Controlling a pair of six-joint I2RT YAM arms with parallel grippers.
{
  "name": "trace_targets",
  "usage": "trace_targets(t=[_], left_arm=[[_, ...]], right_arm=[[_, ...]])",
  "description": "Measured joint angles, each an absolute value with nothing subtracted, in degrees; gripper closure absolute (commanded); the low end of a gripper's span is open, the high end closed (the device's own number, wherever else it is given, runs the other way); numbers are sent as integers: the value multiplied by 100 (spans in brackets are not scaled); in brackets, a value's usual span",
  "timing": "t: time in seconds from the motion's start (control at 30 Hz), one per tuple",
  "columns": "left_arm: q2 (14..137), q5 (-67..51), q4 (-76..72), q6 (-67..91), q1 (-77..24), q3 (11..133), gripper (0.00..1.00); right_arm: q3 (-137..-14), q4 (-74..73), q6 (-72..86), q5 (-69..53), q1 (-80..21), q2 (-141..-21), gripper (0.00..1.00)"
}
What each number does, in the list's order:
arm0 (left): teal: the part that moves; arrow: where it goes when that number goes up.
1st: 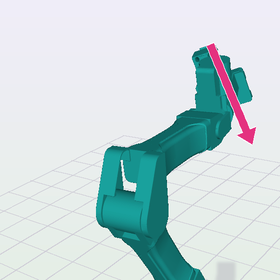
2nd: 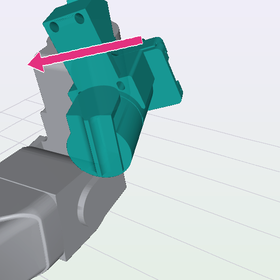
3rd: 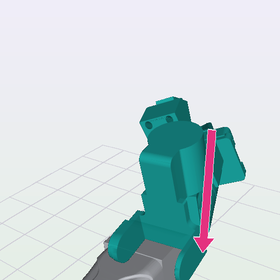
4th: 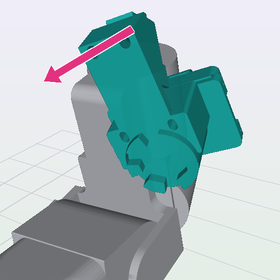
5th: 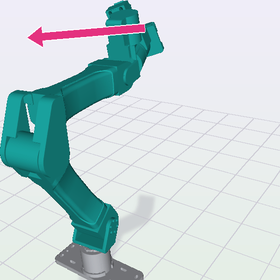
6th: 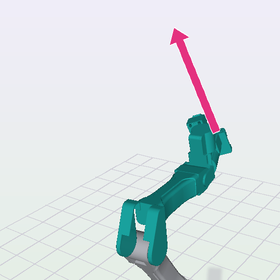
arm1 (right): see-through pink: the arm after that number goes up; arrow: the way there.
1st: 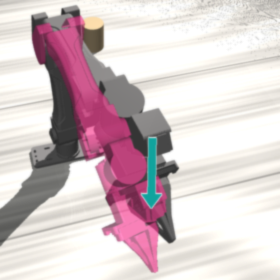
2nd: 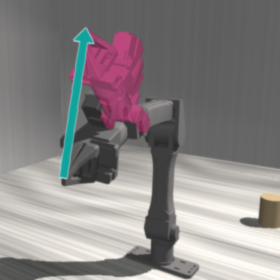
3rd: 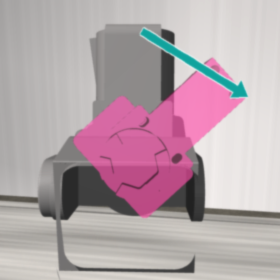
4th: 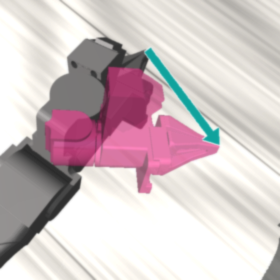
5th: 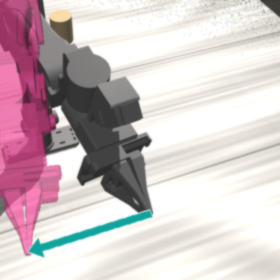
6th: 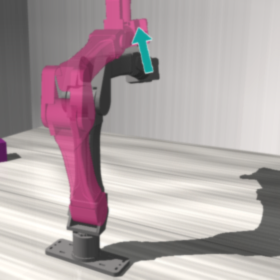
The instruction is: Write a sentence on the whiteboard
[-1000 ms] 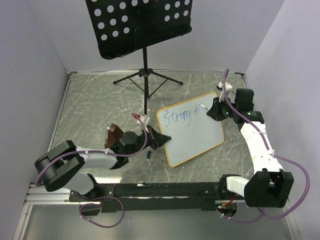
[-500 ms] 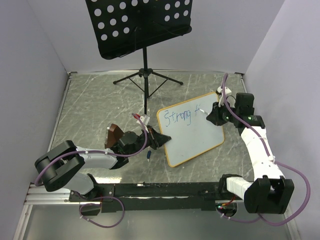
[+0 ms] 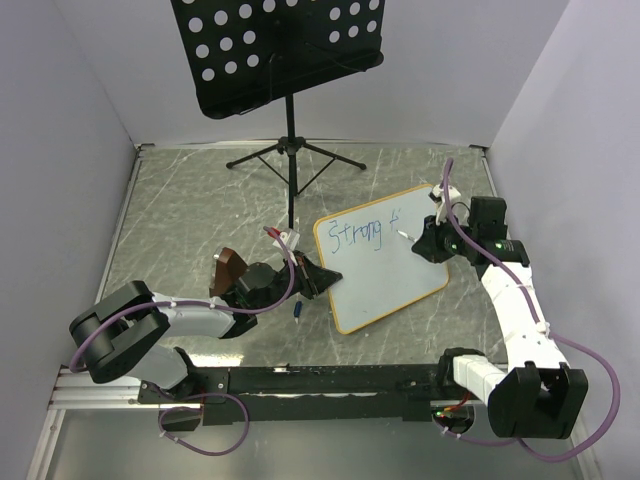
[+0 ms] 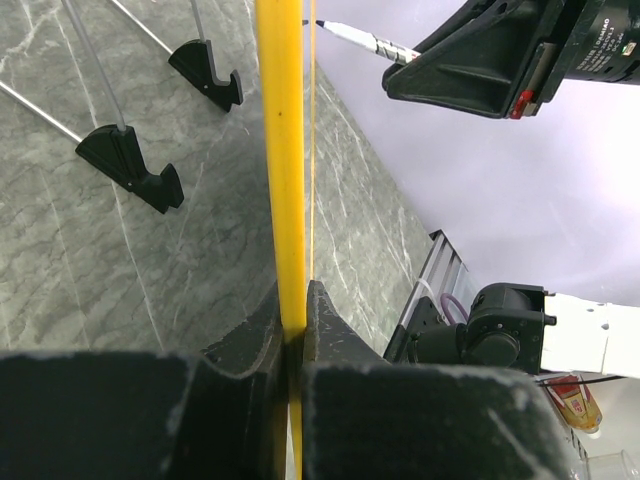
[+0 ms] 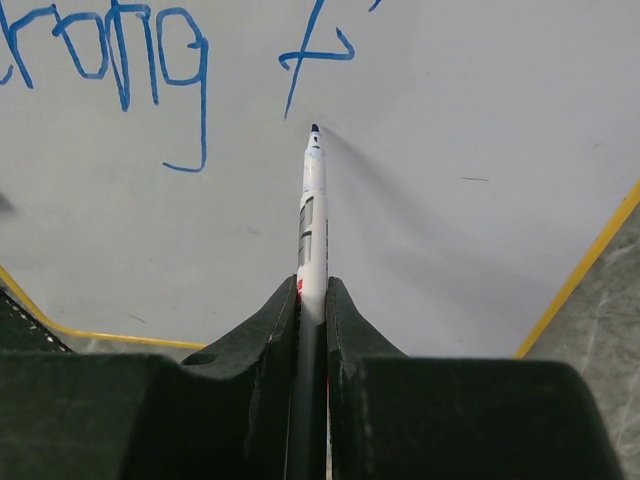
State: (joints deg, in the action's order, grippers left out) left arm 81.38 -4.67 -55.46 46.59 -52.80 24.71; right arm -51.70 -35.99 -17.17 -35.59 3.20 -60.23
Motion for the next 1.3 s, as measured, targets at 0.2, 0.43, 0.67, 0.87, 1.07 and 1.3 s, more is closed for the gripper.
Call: trace_targets(t=[0.2, 0.43, 0.67, 0.87, 1.07, 1.3], left_arm=[[8138, -467, -5544, 4661, -5277, 2471, 99], [8138, -467, -5546, 4661, -5277, 2471, 99], [8138, -469, -5548, 4661, -5277, 2471, 99], [8138, -471, -5546, 4681, -5269, 2471, 99], [8138, -469, -5548, 4683, -5269, 2471, 99], [8138, -467, -5636, 4777, -5236, 2388, 99]], right_arm=[[-5349, -3468, -1559, -3553, 320, -6121, 100], [-5631, -3151, -1389, -3494, 320, -6355, 100], [-5704, -3044, -1302, -3450, 320, -6563, 100], [-5704, -3041, -1291, -3448, 320, -6587, 100], [-5686, -3089, -1367, -3454, 320, -6578, 100], [-5343, -3214, -1529, -3500, 322, -6388, 100]])
